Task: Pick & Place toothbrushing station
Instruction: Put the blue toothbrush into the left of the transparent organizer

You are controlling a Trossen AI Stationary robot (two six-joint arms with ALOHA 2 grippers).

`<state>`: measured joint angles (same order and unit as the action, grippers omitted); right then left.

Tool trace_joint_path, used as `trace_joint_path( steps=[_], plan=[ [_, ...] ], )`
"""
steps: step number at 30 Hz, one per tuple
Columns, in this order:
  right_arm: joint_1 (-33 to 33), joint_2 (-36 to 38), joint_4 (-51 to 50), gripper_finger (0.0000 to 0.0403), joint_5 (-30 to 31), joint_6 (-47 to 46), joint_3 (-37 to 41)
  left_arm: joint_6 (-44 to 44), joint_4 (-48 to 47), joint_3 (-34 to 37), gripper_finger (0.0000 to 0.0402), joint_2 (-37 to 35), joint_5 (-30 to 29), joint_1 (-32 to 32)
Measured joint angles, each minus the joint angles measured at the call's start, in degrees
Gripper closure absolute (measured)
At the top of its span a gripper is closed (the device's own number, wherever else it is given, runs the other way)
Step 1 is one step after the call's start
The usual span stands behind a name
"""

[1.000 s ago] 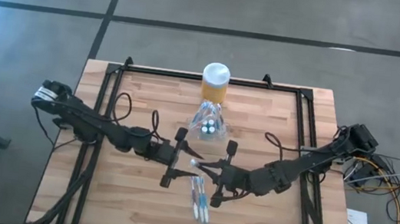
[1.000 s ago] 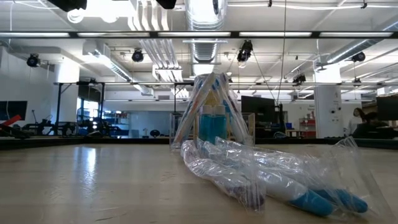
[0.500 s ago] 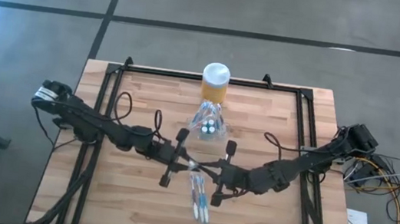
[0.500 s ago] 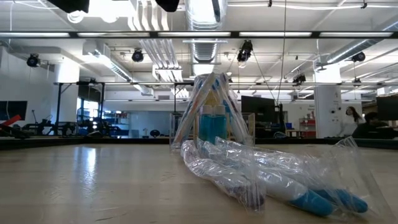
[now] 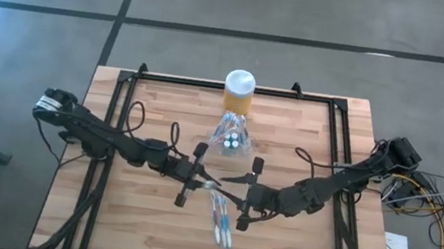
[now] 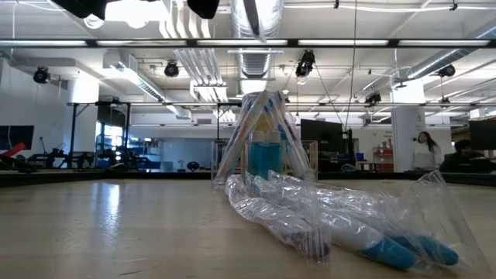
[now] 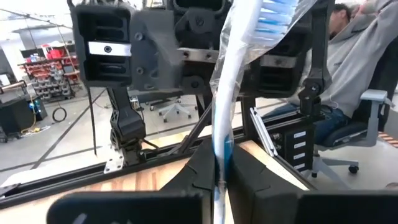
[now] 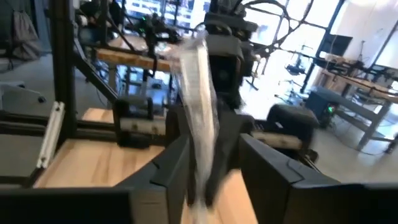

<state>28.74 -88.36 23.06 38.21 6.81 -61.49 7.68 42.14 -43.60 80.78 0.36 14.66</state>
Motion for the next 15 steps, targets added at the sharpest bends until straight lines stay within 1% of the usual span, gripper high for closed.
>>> trace_joint_path(
  steps=[3, 5, 8, 10, 12, 15],
  plan=[
    [1.1, 2.2, -5.1, 0.0244, 3.7, -2.2, 0.0, 0.0, 0.1, 2.8, 0.0382, -3.9, 0.0, -0.6],
    [2.0, 4.1, -8.7, 0.0237, 5.1, -4.9, 0.4, 0.0, -0.2, 5.4, 0.0382, -7.6, -0.5, -1.4],
    [3.3, 6.8, -12.4, 0.0233, 5.3, -9.9, 2.9, -1.3, -0.9, 10.4, 0.0382, -13.7, -3.9, -3.7],
    [4.3, 8.2, -13.2, 0.0239, 5.3, -12.7, 6.5, -2.6, -0.9, 13.8, 0.0382, -17.1, -6.7, -6.0],
    [5.0, 9.1, -12.7, 0.0252, 5.2, -16.2, 10.9, -4.3, -0.7, 16.8, 0.0382, -19.3, -8.9, -8.7],
    [5.5, 9.5, -4.8, 0.0286, 5.2, -19.3, 18.8, -6.8, 0.4, 19.9, 0.0382, -19.8, -10.4, -13.5]
  ],
)
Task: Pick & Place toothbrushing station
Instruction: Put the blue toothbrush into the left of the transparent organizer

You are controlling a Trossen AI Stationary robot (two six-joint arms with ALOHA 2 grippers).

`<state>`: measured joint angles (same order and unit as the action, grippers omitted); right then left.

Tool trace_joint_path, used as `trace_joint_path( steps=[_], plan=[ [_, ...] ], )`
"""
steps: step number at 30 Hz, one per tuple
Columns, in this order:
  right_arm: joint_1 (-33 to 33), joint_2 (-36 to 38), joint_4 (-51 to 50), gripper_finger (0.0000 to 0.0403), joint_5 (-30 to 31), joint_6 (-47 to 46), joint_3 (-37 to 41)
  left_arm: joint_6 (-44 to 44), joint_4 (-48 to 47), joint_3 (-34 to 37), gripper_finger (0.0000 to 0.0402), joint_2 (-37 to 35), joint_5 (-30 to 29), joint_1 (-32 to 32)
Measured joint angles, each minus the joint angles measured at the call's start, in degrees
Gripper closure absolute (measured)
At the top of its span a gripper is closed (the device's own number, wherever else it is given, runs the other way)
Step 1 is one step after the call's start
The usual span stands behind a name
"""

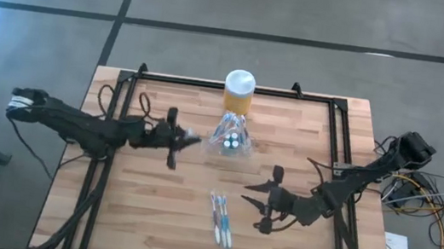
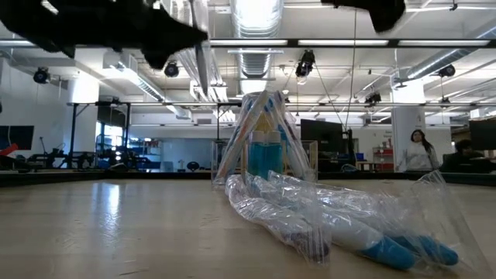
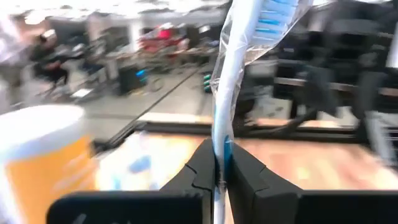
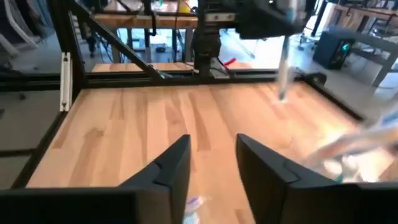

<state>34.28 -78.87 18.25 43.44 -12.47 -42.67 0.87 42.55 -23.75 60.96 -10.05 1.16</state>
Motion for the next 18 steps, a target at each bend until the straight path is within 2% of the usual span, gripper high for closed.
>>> trace_joint_path(
  steps=[4, 8, 12, 18],
  plan=[
    [0.1, -3.2, 15.7, 0.0344, 0.1, -1.4, 11.7, -3.4, 0.9, 0.7, 0.0382, 3.7, 2.2, -5.7],
    [0.1, -8.6, 33.9, 0.0388, 0.2, -3.4, 18.7, -4.3, 8.3, 0.6, 0.0382, 10.2, 5.2, -7.3],
    [0.1, -13.3, 38.0, 0.0391, 0.2, -4.2, 20.5, -4.4, 16.4, 0.7, 0.0382, 16.8, 5.1, -9.3],
    [0.1, -15.9, 38.1, 0.0392, -0.2, -5.8, 19.5, -9.0, 21.5, 0.3, 0.0382, 26.1, 5.0, -13.6]
  ],
)
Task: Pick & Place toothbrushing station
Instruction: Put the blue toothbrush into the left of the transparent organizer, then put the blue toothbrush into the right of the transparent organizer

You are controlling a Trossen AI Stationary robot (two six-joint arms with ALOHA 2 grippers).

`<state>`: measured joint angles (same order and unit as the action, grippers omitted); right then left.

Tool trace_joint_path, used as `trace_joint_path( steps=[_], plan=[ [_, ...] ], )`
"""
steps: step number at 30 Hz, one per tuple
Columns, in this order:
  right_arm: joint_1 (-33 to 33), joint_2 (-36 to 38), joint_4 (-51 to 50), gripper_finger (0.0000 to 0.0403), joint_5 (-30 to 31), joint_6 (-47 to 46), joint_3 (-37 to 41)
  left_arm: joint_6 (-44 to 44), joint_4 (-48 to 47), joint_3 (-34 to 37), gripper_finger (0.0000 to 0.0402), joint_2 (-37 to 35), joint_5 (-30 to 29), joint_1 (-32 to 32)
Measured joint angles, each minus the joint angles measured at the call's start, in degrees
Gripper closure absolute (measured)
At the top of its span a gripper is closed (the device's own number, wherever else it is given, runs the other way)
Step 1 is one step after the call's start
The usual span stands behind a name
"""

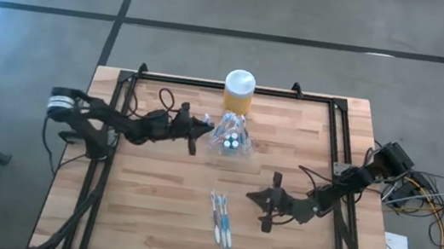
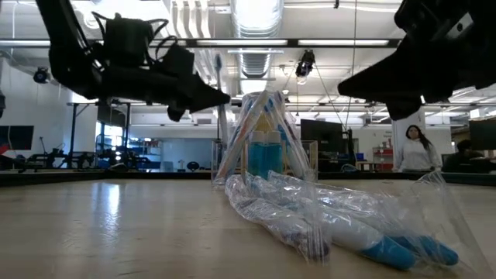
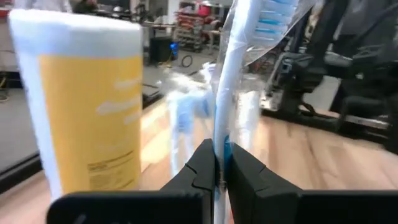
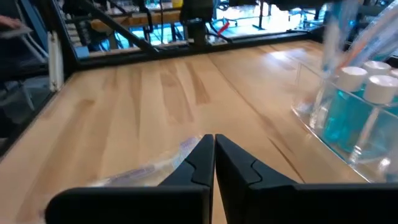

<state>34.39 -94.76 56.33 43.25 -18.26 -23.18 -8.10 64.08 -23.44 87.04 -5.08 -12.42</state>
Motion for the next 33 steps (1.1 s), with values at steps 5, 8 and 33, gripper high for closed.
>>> trace_joint_path(
  steps=[5, 8, 33],
  plan=[
    [0.3, 0.3, -0.1, 0.0392, -0.2, 0.2, -0.2, -1.1, 5.0, -0.3, 0.0382, 5.8, -1.1, -0.5],
    [0.3, 0.6, 0.0, 0.0392, -0.2, 0.2, -0.2, -1.5, 4.9, -0.9, 0.0382, 8.5, -1.5, -0.6],
    [0.2, 0.6, -0.6, 0.0392, -0.3, -0.6, -0.8, -5.2, -13.2, -2.7, 0.0241, 3.6, 1.0, -1.3]
  ],
)
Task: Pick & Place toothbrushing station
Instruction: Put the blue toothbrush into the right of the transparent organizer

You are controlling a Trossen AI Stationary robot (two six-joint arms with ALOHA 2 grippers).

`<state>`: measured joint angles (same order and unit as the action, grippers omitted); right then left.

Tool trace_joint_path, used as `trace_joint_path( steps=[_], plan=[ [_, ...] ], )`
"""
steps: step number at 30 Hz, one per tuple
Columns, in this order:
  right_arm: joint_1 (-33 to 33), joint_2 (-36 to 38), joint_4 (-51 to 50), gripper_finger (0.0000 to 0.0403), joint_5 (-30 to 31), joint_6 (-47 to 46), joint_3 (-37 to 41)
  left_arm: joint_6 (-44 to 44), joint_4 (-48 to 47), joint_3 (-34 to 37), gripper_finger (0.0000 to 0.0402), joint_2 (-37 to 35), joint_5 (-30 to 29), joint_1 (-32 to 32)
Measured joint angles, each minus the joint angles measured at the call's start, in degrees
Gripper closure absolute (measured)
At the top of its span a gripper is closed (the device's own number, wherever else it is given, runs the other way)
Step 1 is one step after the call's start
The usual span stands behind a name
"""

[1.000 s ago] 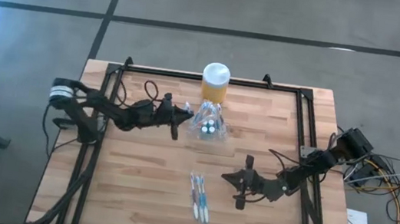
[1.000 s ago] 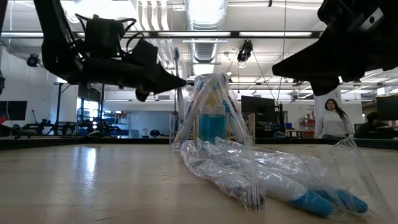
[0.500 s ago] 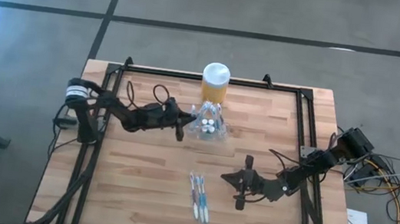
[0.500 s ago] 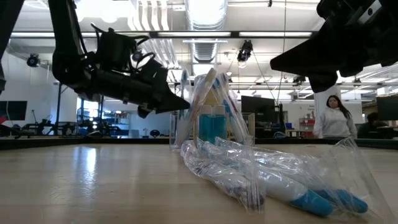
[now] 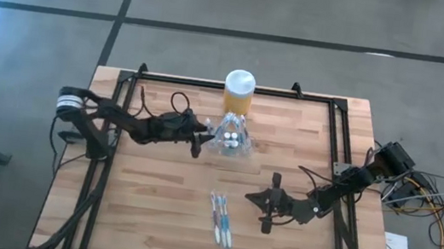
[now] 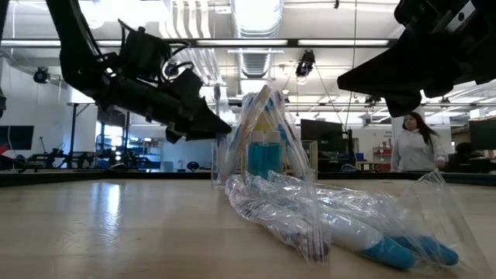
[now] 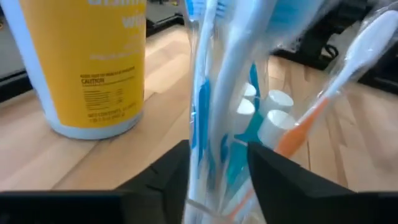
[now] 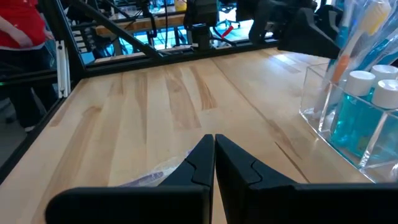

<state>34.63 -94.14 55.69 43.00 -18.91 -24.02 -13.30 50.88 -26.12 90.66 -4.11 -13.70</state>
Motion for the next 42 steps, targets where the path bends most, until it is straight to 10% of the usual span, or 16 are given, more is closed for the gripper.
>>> trace_joint_path(
  steps=[14, 21, 25, 33, 42],
  plan=[
    [0.0, 0.0, 0.0, 0.0392, -4.8, -0.2, -1.2, 3.5, -30.3, -0.3, 0.0112, -32.8, 0.7, 0.0],
    [0.0, 0.0, -2.2, 0.0392, -6.2, -0.4, -2.9, 4.2, -48.4, 0.5, 0.0105, -55.4, 20.6, 0.4],
    [0.0, 0.0, -6.3, 0.0392, -6.2, -3.2, -4.7, 2.7, -53.7, 3.9, 0.0151, -64.8, 22.2, 2.0],
    [-0.2, -0.1, -21.6, 0.0392, -6.6, -7.6, -13.1, 0.4, -49.8, 14.2, 0.0384, -73.2, 23.7, 4.1],
    [-1.3, -0.7, -66.1, 0.0343, -10.0, -32.3, -31.6, -0.9, -42.2, 19.6, 0.0388, -74.2, 23.7, 4.1]
  ],
)
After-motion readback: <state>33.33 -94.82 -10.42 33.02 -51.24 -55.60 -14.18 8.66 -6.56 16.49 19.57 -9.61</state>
